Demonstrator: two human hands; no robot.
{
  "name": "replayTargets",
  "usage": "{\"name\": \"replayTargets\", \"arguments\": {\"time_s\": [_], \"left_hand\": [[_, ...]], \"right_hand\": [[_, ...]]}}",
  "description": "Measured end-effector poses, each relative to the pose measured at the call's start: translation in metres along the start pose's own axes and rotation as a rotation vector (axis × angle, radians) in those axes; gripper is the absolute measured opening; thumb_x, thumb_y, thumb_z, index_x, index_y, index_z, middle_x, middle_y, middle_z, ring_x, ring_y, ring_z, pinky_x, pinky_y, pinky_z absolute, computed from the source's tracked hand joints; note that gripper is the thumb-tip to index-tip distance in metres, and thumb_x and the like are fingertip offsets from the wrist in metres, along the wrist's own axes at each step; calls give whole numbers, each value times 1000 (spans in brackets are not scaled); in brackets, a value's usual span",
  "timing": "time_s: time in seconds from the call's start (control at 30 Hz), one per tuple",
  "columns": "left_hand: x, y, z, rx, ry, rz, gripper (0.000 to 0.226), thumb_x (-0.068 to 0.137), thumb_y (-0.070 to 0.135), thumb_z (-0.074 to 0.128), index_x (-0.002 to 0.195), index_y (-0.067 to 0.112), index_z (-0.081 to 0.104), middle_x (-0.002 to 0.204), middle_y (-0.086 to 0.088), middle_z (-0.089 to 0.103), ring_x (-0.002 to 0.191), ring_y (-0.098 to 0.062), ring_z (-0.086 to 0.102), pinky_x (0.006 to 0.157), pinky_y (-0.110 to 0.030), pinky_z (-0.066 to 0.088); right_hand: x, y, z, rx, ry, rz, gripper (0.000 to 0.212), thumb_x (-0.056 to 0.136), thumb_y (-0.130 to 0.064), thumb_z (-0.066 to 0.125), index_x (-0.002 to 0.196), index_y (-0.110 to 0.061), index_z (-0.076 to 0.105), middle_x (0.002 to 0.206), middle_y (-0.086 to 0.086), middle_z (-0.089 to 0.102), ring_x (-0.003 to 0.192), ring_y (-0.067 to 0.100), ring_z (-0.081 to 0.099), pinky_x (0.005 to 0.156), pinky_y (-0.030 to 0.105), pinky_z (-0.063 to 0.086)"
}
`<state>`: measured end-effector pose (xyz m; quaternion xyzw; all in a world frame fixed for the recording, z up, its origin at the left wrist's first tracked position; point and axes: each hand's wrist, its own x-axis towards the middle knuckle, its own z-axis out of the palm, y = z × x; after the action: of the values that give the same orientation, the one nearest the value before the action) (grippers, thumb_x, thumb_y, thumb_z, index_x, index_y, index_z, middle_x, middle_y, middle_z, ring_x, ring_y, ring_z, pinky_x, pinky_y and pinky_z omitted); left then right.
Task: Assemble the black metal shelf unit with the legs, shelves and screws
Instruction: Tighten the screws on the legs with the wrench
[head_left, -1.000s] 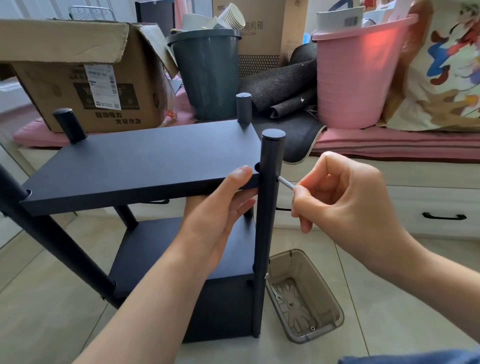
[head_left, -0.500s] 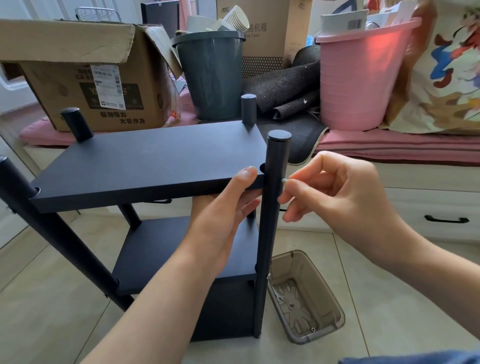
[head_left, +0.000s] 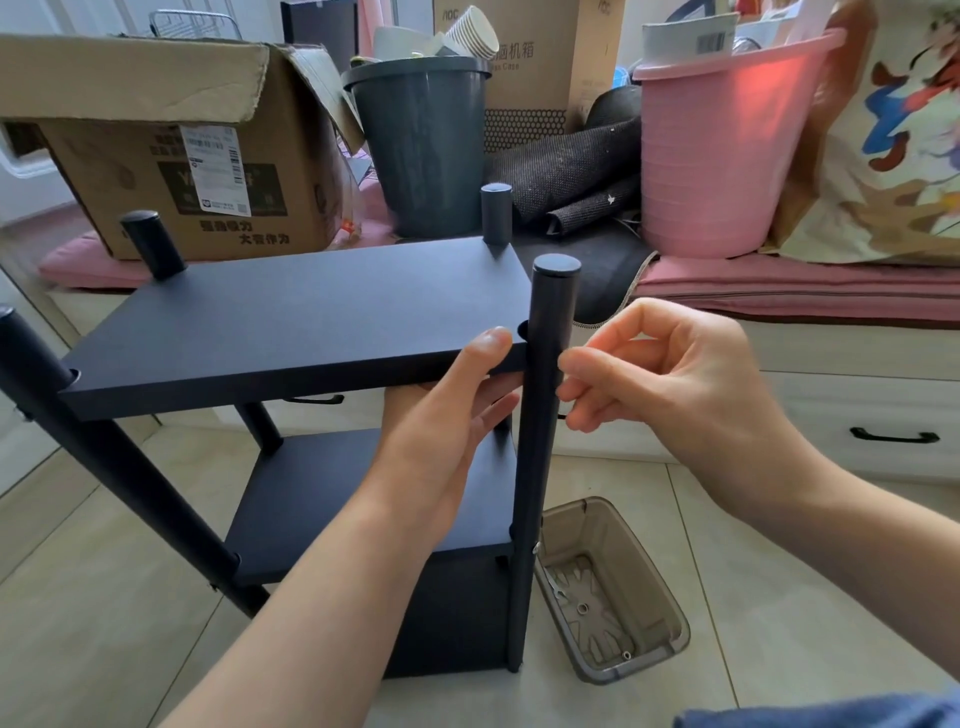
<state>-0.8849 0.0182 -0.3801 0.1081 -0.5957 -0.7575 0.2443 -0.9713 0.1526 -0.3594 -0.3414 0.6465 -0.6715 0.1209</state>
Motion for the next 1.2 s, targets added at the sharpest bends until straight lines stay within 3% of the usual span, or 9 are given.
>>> {"name": "replayTargets", "arguments": {"time_s": [0.23, 0.43, 0.53, 0.8, 1.2], "left_hand": [[2, -4, -2, -25, 26, 15, 35, 93, 26, 59, 67, 39, 78, 94, 6, 78, 99, -18, 74, 98, -36, 53], [3, -5, -2, -32, 43, 25, 34, 95, 23, 60, 70, 35, 78, 97, 1, 78, 99, -22, 74, 100, -41, 53], [3, -5, -3, -37, 49, 24, 22, 94, 24, 61, 79, 28, 76, 102, -5, 78, 102, -26, 74, 103, -45, 52], [1, -2, -1, -7, 6, -4, 43, 99, 25, 54, 67, 39, 78, 95, 6, 78, 105, -20, 72, 108, -43, 48], [-2, 0, 2, 27, -3, 5, 48, 101, 25, 50, 65, 43, 77, 90, 10, 78, 102, -16, 73, 109, -43, 47]], "right_hand": [[2, 2, -1, -145, 36, -82, 20, 80, -16, 76, 77, 0, 63, 60, 12, 68, 44, 20, 58, 50, 27, 51], [0, 3, -3, -140, 20, -77, 11, 80, -8, 76, 80, -4, 66, 65, 9, 71, 51, 19, 65, 56, 24, 54], [-1, 3, -4, -138, 8, -76, 7, 82, -5, 74, 82, -4, 67, 67, 7, 72, 54, 20, 68, 58, 25, 55], [-2, 4, -2, -174, -2, -125, 9, 84, -5, 73, 81, -5, 65, 67, 7, 72, 56, 22, 69, 57, 25, 55], [0, 7, -1, -149, -12, -109, 8, 86, -4, 71, 82, -8, 64, 71, 5, 73, 60, 19, 70, 59, 22, 54]]}}
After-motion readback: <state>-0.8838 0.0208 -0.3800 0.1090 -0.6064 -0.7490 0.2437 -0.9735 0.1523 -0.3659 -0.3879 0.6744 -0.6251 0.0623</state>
